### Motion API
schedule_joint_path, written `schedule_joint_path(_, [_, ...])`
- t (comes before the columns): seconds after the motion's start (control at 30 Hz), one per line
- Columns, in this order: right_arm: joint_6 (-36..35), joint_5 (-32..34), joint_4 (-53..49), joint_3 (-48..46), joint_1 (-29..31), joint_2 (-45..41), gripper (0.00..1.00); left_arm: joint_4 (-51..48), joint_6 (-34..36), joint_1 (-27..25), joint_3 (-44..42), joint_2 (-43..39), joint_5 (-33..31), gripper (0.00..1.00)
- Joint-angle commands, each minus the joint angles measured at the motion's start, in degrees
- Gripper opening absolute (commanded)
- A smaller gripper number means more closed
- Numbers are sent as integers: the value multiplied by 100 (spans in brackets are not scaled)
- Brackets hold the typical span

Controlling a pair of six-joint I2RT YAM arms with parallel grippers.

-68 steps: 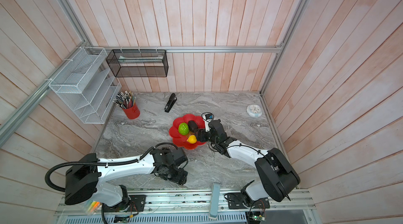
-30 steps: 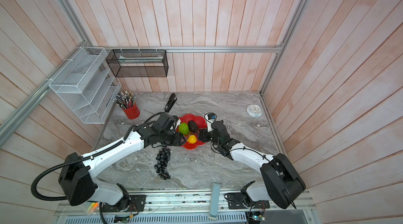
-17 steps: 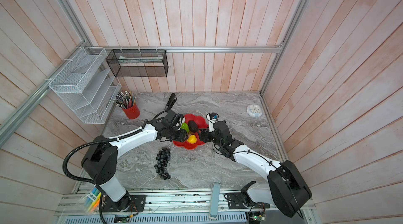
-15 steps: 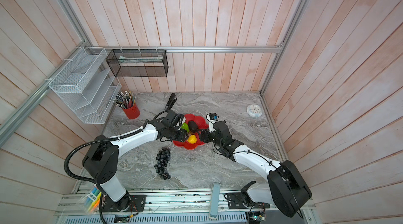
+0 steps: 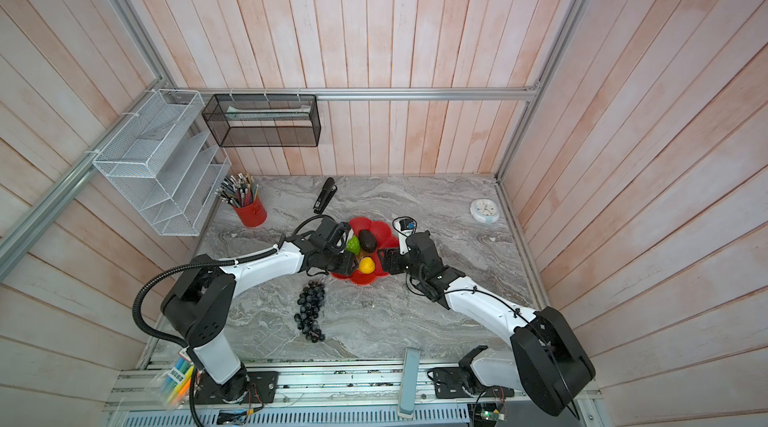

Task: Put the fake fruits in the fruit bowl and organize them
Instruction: 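Carry the purple fruit with the left gripper into the bowl and release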

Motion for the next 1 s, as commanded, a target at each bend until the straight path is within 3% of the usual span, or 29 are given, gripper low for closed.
schedule_joint_path(0.0, [27,107,-91,-48,-30,-132,71,286,11,-10,-86,131,-14,41])
schedule_joint_path(0.57, [2,103,-110,50,-30,-197,72,316,-99,-36,-176,-136,-57,73])
schedule_joint_path(0.97, [-91,66,-124,260,82,-230,70,-281,-311,44,-294,-1120,43,77])
